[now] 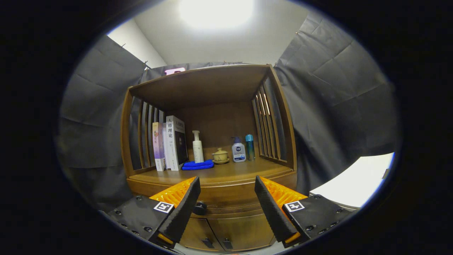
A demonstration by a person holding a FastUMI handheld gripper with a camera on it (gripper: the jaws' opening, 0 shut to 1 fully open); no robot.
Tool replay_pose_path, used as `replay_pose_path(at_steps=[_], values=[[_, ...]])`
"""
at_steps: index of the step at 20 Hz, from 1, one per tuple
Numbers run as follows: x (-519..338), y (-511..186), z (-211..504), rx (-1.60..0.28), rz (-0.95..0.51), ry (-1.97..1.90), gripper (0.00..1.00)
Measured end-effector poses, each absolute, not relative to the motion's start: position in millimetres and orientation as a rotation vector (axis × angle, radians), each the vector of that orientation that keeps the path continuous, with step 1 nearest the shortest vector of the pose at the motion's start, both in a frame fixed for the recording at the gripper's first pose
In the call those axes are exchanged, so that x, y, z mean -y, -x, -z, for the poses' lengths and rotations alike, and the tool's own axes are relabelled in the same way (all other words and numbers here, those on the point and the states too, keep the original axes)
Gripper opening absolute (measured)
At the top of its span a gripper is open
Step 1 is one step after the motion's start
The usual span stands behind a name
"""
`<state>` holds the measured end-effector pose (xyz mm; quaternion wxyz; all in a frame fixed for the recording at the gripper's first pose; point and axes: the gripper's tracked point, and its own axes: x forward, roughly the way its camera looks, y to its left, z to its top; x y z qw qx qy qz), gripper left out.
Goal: Pull open the drawer, take out the items inside it, and place them on the countertop above the cabinet.
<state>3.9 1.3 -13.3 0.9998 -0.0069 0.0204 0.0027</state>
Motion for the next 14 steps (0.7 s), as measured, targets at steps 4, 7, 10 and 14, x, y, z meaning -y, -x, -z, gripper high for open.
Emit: replay_pose_path(at_steps=[4, 7, 10, 14], values=[[-9, -4, 10, -0.036, -0.027, 0.014, 0.97], [-14, -10, 12, -0.056, -0.036, -0.004, 0.97], [-19, -22, 11, -0.06, -0.048, 0.022, 0.97], [-30, -41, 31, -0.11, -0.077, 0.043, 0.97]])
